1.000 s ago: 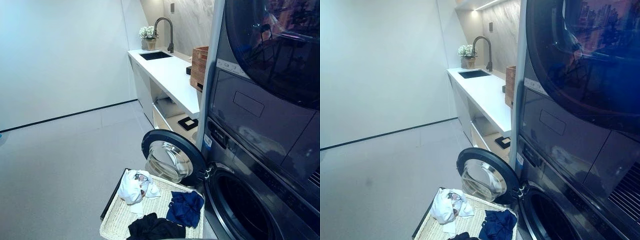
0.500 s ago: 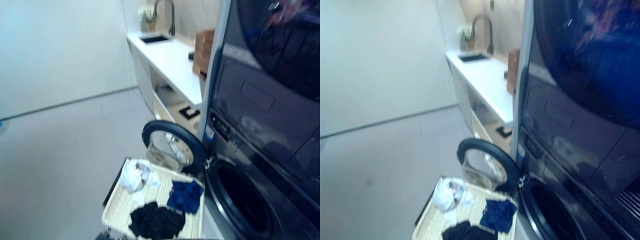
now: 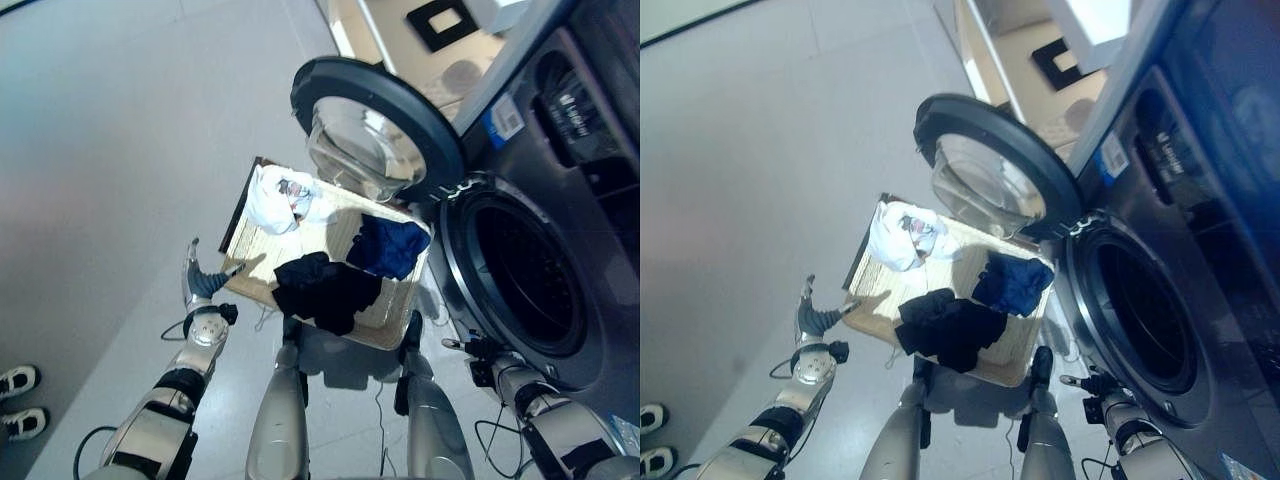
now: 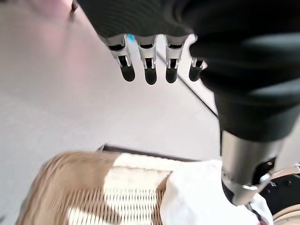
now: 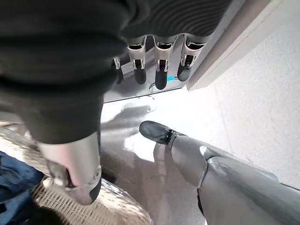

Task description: Put the clothes into the washing machine.

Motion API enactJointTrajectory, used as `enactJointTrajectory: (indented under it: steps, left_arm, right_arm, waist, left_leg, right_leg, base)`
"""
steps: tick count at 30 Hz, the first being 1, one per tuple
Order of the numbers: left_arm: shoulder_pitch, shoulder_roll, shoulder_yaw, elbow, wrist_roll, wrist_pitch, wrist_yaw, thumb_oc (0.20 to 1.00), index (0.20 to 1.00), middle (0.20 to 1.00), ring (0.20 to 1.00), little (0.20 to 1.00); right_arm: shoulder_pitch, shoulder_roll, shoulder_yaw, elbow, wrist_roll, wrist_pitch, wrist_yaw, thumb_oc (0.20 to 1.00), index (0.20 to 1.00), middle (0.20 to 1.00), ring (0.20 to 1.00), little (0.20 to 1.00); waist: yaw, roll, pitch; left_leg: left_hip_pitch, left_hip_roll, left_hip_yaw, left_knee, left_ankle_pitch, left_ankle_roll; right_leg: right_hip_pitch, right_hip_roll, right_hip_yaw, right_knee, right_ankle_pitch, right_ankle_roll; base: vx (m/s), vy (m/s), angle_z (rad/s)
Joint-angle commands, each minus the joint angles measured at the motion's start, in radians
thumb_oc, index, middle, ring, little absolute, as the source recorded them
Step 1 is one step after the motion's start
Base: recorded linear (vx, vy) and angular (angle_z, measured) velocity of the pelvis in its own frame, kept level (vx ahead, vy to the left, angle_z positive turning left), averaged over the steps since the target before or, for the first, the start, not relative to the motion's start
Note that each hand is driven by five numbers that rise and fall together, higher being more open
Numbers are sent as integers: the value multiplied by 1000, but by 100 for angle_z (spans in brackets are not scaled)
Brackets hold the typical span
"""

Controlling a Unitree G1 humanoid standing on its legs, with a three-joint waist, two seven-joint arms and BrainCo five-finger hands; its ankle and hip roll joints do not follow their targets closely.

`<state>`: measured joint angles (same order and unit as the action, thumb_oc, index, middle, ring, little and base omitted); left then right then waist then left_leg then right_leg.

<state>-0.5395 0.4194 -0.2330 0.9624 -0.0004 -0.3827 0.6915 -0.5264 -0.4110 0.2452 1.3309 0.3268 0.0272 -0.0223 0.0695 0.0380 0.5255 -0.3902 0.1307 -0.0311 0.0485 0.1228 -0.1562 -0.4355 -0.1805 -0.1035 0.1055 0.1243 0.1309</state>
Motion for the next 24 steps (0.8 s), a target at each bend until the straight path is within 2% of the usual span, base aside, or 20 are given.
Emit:
enactJointTrajectory:
  steps: [1,5,12,14,16,18,24]
  left_arm:
    - [-76,106,-35,-53,121,-9,32,1000,1000,1000,1000,1000]
    - [-135,145,-86,-76,157,-1,-14,1000,1000,1000,1000,1000]
    - [-243,194,-238,-105,194,4,-274,1000,1000,1000,1000,1000]
    - [-259,202,-277,-116,189,7,-329,1000,1000,1000,1000,1000]
    - [-263,203,-285,-118,185,13,-344,1000,1000,1000,1000,1000]
    - [-299,205,-357,-135,165,34,-447,1000,1000,1000,1000,1000]
    - [-331,199,-414,-160,127,43,-503,1000,1000,1000,1000,1000]
  right_arm:
    - [18,-32,38,-32,27,10,2,1000,1000,1000,1000,1000]
    - [-2,-44,45,-51,28,6,10,1000,1000,1000,1000,1000]
    - [-63,-84,58,-90,24,15,24,1000,1000,1000,1000,1000]
    - [-73,-94,62,-95,28,13,25,1000,1000,1000,1000,1000]
    - [-75,-95,62,-96,27,13,24,1000,1000,1000,1000,1000]
    - [-103,-114,64,-90,24,12,32,1000,1000,1000,1000,1000]
    - [-131,-115,79,-83,31,11,33,1000,1000,1000,1000,1000]
  waist:
    - [-3,-79,-5]
    - [-12,-88,-5]
    - [-36,-92,-5]
    - [-41,-87,-5]
    - [-42,-87,-5]
    - [-51,-78,-5]
    - [-57,-72,-5]
  left_leg:
    - [-130,-74,-30,94,-13,84]
    - [-204,-76,-39,133,-12,84]
    - [-335,-91,-47,205,-16,90]
    - [-356,-94,-48,216,-18,92]
    - [-361,-95,-48,219,-19,93]
    - [-398,-99,-48,248,-28,100]
    - [-433,-95,-48,269,-35,99]
  right_leg:
    - [-114,-4,12,59,40,-7]
    - [-179,5,9,86,43,-6]
    - [-304,27,15,137,51,-9]
    - [-327,28,18,146,53,-10]
    - [-332,29,18,148,53,-10]
    - [-372,30,25,167,56,-12]
    - [-410,39,29,186,52,-13]
  base:
    - [-29,-13,5]
    - [-7,-3,1]
    - [-1,-2,1]
    - [0,0,0]
    - [0,0,0]
    - [4,2,2]
    - [6,-7,5]
